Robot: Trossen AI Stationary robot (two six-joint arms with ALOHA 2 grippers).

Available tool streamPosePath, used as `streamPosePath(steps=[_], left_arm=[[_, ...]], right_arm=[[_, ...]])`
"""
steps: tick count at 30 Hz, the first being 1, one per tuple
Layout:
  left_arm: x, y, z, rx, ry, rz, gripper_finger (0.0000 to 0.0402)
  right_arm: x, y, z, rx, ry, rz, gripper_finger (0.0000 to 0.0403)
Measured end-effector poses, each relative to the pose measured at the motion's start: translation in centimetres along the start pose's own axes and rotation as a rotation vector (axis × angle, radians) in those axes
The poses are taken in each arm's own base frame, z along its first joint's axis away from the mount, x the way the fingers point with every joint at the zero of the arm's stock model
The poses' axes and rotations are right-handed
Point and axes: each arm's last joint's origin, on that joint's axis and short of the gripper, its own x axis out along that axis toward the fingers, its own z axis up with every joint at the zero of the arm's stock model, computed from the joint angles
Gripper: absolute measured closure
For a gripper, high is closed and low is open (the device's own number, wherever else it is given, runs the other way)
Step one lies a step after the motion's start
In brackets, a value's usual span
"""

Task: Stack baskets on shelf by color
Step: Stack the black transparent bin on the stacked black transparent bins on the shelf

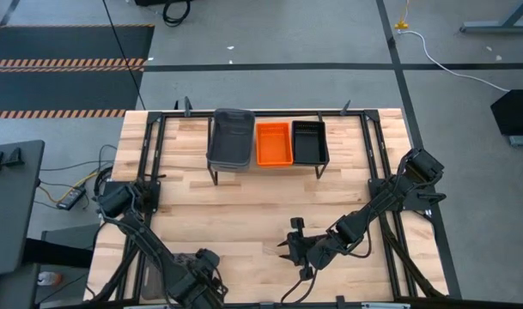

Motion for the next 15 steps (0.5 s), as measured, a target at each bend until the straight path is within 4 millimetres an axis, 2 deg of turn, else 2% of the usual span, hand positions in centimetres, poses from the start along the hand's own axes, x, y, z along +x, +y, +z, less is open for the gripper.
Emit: streamPosePath(steps=[9,15], left_arm=[[0.1,-0.1,0.1,0.006,-0.047,-0.014,0.016],[2.0,-0.6,-0.3,0.086,-0.033,0.022,0.0188]], right_arm=[[0.0,0.0,0.0,0.007,0.0,0.0,0.0253],[0.0,0.0,0.0,0.008,0.0,0.002,0.0253]])
